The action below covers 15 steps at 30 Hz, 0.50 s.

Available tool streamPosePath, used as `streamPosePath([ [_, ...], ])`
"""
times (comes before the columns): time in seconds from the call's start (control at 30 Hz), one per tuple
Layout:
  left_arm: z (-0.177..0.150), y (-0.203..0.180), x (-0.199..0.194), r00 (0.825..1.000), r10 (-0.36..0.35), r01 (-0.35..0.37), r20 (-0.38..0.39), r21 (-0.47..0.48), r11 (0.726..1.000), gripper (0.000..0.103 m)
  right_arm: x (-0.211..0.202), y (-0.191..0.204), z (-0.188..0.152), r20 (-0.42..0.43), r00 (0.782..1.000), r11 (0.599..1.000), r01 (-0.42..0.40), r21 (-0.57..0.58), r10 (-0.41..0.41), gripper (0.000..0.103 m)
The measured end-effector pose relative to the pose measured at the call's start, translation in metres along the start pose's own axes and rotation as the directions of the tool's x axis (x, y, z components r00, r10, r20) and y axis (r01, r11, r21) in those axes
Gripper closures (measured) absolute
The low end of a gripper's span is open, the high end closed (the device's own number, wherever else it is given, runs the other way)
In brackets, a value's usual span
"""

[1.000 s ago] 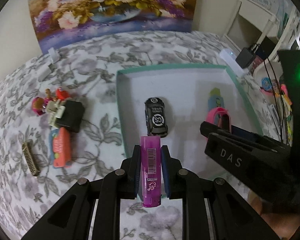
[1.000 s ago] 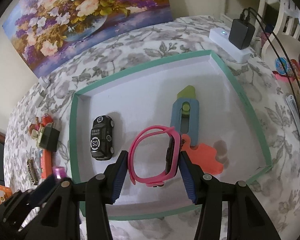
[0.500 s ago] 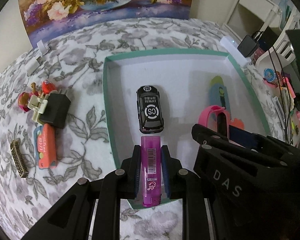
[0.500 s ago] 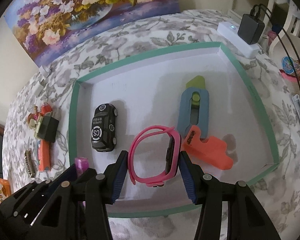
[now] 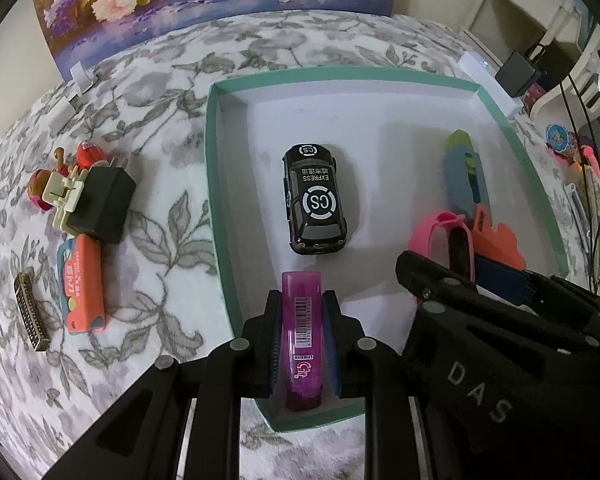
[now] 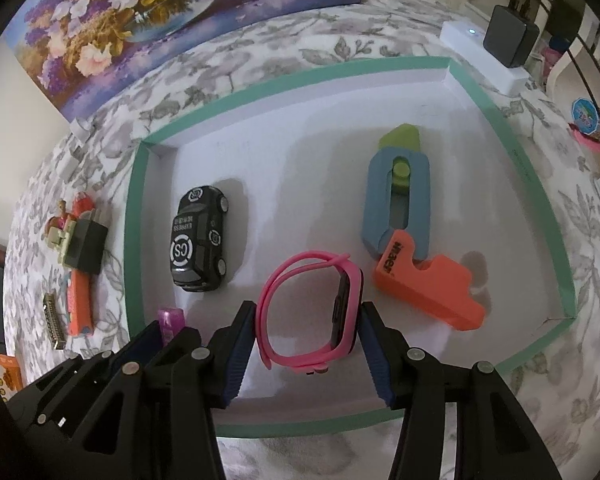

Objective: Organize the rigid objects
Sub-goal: 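Carry the lighter and watch into the tray and release both, then move both tools back toward the gold comb and orange toy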

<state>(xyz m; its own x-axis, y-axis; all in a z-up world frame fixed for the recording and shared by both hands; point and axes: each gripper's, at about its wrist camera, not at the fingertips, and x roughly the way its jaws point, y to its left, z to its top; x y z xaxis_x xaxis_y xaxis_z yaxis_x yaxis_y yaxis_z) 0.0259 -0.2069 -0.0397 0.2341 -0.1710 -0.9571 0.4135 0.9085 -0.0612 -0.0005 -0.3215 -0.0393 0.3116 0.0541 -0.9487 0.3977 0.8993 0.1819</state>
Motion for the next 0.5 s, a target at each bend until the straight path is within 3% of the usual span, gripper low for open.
streamPosePath([
  [0.07, 0.002, 0.001, -0.002, 1.0, -0.001, 0.001, 0.002, -0.004, 1.0, 0.082, -0.002, 0.0, 0.001, 0.004, 1.0, 1.0, -0.001, 0.002, 0.001, 0.046],
  [0.2, 0.002, 0.005, -0.009, 1.0, -0.013, 0.013, 0.006, -0.011, 1.0, 0.071, -0.008, 0.0, 0.004, 0.022, 1.0, 1.0, 0.003, 0.001, -0.003, 0.044],
  [0.37, 0.004, 0.015, -0.019, 1.0, -0.008, 0.009, 0.026, -0.034, 0.999, 0.07, -0.016, 0.0, 0.005, 0.047, 0.999, 1.0, 0.002, 0.007, -0.002, 0.042],
  [0.5, 0.006, 0.035, -0.026, 0.999, 0.015, -0.012, 0.039, -0.079, 0.997, 0.058, -0.017, -0.001, 0.006, 0.055, 0.998, 1.0, -0.008, 0.022, 0.007, 0.037],
])
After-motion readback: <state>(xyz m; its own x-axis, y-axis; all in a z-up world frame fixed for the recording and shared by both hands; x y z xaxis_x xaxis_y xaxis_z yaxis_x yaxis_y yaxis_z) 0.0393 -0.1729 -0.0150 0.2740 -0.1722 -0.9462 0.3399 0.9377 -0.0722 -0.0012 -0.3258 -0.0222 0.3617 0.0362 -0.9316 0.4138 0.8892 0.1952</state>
